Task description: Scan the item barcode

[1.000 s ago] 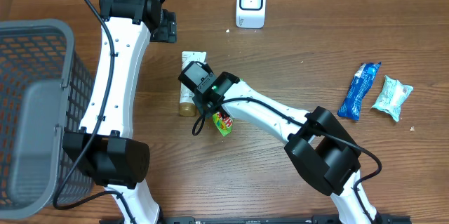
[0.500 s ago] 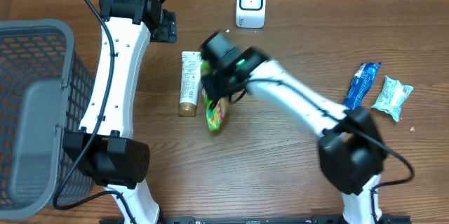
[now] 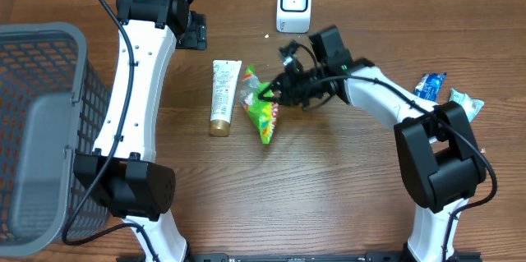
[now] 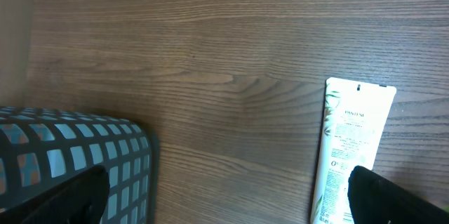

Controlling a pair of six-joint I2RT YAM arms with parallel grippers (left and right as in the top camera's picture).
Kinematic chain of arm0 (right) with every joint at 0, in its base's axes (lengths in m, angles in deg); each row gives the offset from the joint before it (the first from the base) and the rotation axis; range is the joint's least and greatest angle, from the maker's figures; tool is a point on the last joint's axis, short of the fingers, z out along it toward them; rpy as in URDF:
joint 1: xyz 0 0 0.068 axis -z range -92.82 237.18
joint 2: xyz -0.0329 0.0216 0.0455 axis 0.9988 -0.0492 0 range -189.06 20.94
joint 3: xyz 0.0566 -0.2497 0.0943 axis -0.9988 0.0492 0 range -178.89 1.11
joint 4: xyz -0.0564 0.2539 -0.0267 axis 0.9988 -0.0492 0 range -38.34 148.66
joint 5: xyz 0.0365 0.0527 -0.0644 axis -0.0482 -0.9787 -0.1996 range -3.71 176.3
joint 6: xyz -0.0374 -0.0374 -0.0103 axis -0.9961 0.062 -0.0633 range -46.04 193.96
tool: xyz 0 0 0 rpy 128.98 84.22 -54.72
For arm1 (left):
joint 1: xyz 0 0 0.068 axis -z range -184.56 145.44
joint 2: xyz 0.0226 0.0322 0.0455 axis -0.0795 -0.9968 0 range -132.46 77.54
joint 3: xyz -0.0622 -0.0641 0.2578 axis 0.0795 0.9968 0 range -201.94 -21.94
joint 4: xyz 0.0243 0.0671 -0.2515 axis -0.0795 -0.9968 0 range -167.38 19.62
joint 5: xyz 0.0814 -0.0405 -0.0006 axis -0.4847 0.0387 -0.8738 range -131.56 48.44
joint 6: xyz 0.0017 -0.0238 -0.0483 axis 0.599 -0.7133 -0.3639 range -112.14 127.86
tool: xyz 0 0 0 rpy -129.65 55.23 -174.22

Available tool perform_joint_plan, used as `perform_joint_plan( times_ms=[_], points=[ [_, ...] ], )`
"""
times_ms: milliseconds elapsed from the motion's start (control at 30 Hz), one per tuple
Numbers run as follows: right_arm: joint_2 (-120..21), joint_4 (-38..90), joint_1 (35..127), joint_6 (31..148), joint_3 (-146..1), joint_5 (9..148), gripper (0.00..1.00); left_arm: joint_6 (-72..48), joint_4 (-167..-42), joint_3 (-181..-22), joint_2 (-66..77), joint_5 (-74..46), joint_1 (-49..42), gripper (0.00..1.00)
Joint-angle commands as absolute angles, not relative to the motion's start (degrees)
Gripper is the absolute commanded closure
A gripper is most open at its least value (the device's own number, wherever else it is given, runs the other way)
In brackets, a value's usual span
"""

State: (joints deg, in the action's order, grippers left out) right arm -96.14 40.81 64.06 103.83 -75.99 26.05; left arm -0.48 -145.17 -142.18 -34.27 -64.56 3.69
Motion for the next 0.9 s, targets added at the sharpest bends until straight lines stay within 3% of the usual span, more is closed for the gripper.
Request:
perform_joint_plan(
  times_ms=[0, 167, 333, 567, 733, 833, 867],
  points=[
    [-94.06, 45.68, 66.23, 112.57, -70.11, 24.41, 0.96, 0.38, -145.1, -142.14, -35.08, -65.28, 4.04, 0.0],
    [-94.04, 41.51, 69.79, 108.55, -68.97, 35.97, 0.95, 0.38, -145.1, -142.14, -35.08, -65.31, 4.04, 0.0],
    [-93.91, 37.99, 73.83, 104.29, -69.15, 45.43, 0.68, 0.38, -145.1, -142.14, -35.08, -65.31, 4.04, 0.0],
    [-91.02, 29.84, 74.34, 94.63, -74.26, 51.2, 0.55, 0.38, -145.1, -142.14, -35.08, -65.31, 4.04, 0.0],
    [-87.13, 19.59, 70.97, 89.23, -83.05, 63.31, 0.45, 0.38, -145.1, -142.14, -35.08, -65.31, 4.04, 0.0],
    [-86.74, 14.76, 67.47, 88.71, -88.4, 72.19, 0.33, 0.38, -145.1, -142.14, -35.08, -65.28, 4.04, 0.0],
    [-86.74, 14.47, 65.29, 88.75, -89.56, 76.54, 0.23, 0.38, -145.1, -142.14, -35.08, -65.31, 4.04, 0.0]
  ],
)
